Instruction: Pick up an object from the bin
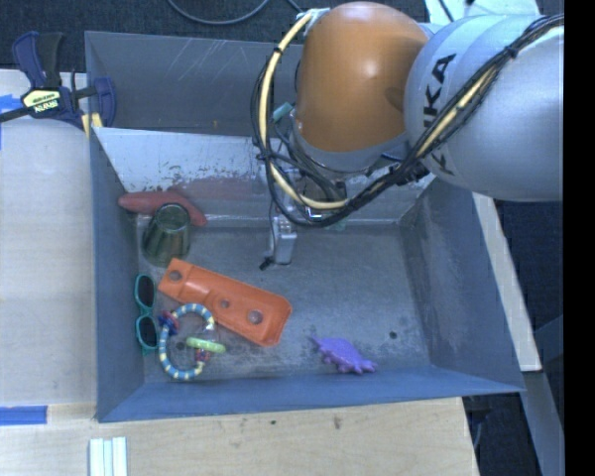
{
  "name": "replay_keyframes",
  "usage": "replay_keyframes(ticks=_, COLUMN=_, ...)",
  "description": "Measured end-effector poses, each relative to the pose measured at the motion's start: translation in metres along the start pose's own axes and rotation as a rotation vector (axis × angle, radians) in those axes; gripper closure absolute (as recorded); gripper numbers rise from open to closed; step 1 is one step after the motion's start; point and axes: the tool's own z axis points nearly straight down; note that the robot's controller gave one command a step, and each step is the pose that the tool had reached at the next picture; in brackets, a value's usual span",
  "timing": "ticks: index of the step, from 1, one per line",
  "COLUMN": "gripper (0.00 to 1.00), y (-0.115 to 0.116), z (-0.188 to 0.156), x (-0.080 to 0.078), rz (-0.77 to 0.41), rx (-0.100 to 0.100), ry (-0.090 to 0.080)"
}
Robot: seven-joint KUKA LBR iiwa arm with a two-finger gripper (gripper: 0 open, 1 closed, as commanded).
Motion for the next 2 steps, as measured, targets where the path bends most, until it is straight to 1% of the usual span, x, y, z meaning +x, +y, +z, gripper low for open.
replay_keyframes(ticks=1, gripper=0.00, y=-0.001, z=-0.005, x=-0.001, rz=0.003, rx=-0.002, ry=-0.008)
replay_keyframes(ticks=2, gripper=0.00, y=0.008, z=0.011, x=0.015, rz=-0.071, rx=0.000, ry=-0.015)
